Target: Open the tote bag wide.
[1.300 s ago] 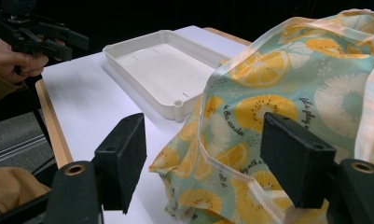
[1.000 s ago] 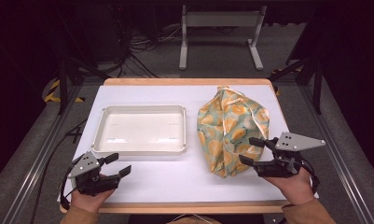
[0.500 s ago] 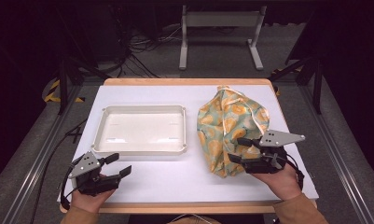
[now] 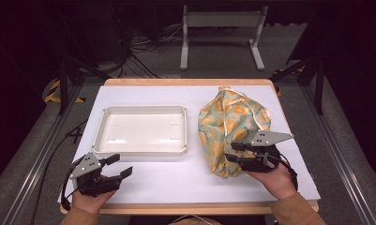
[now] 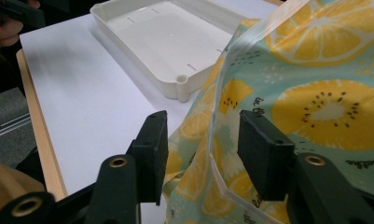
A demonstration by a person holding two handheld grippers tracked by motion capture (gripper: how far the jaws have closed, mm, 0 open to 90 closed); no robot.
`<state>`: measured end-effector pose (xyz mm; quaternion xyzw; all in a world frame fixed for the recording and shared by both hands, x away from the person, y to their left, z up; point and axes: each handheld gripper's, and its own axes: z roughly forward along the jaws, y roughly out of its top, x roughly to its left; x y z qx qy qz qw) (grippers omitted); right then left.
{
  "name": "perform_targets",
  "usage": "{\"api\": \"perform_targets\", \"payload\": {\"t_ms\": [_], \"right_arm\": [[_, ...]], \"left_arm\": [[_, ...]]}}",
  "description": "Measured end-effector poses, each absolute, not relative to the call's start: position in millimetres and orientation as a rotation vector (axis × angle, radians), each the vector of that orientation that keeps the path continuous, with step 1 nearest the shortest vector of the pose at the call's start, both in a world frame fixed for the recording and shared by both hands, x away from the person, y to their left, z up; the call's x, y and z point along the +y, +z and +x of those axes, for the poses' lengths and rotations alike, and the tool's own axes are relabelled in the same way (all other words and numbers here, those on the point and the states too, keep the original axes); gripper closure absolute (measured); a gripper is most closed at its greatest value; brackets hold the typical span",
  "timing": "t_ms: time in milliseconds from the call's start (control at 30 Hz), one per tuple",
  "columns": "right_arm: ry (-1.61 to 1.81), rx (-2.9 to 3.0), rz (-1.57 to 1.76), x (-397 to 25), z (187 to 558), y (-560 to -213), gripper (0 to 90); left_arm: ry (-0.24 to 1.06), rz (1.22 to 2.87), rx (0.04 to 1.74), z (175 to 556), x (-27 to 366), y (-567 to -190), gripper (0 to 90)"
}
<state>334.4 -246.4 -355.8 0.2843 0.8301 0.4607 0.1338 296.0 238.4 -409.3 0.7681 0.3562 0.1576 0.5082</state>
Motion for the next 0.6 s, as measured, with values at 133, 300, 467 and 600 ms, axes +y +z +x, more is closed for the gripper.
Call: {"api": "perform_targets", "payload": {"t_ms": [133, 300, 467, 600], "right_arm": [[1.298, 2.421, 0.837, -244.2, 336.0, -359.1, 65.1], [1.26, 2.429, 0.832, -243.2, 335.9, -359.4, 82.4], [1.243, 2.428, 0.818, -242.2, 334.8, -358.5, 89.1], [1.248, 2.414, 0.794, -241.5, 331.0, -353.6, 89.6]], "left_arm": [[0.381, 1.853, 0.859, 295.8, 238.5, -409.1, 30.9], [0.382, 1.849, 0.859, 295.7, 238.4, -409.3, 30.9], [0.381, 1.852, 0.857, 295.8, 238.2, -409.3, 30.9], [0.381, 1.852, 0.858, 295.8, 238.1, -409.4, 30.9]]}}
